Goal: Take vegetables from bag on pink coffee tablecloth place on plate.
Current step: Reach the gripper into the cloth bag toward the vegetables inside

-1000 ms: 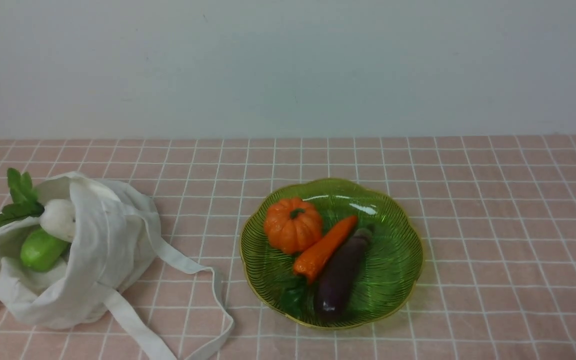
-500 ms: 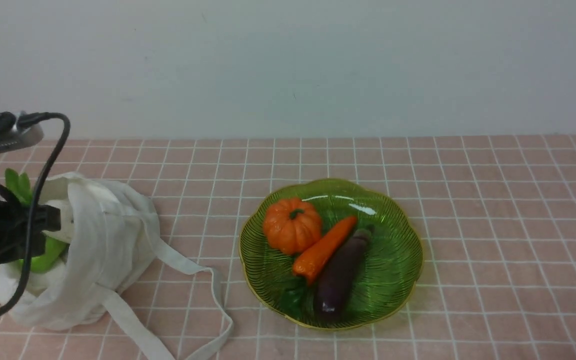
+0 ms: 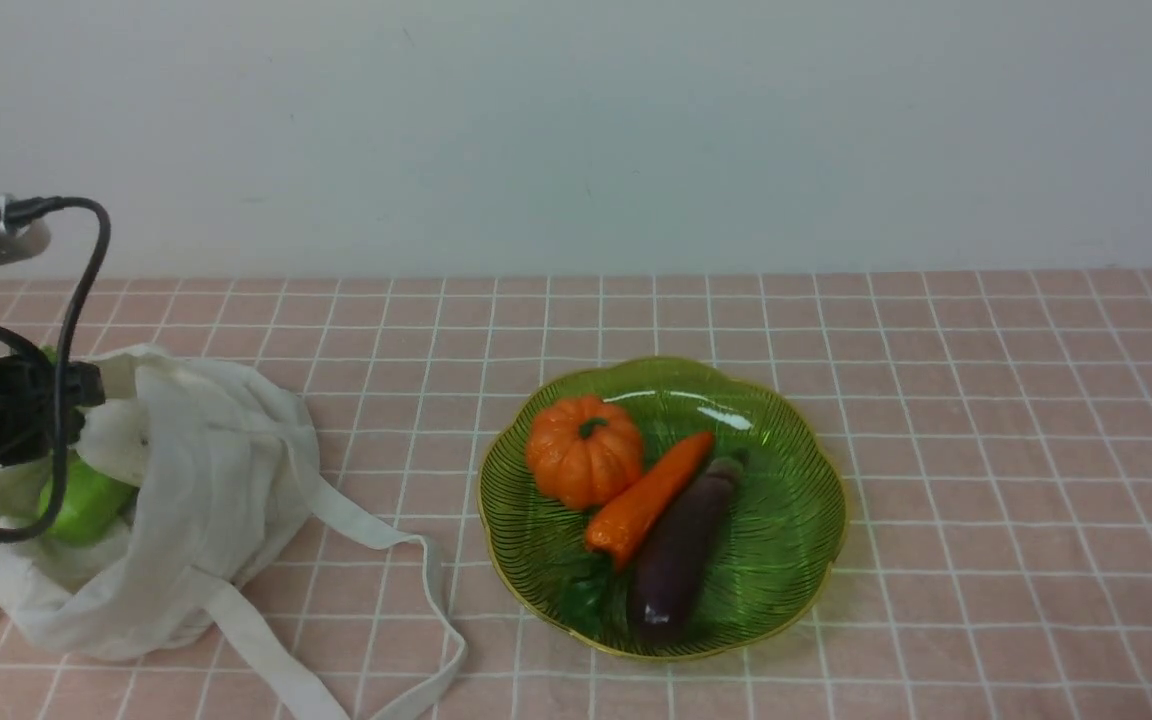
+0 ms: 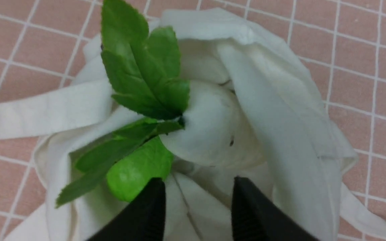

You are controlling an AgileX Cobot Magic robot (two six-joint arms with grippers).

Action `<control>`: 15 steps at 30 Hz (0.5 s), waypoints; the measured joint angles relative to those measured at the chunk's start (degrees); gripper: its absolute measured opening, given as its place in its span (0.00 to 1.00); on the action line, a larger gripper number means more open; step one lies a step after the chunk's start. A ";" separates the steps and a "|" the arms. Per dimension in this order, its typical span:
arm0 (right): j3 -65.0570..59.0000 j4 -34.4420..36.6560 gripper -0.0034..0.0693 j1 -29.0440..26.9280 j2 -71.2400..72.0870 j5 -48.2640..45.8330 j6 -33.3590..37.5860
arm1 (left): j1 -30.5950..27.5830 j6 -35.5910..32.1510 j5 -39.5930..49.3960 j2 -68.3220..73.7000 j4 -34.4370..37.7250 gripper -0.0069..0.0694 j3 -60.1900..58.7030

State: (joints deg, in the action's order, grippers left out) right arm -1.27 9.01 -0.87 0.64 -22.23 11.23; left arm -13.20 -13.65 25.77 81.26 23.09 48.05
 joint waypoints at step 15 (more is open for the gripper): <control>0.00 0.00 0.03 0.00 0.00 0.00 0.00 | 0.00 -2.00 -11.70 10.17 3.68 0.92 0.04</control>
State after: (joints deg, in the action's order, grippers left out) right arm -1.27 9.01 -0.87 0.64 -22.23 11.23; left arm -13.20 -15.65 14.07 91.43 26.77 48.09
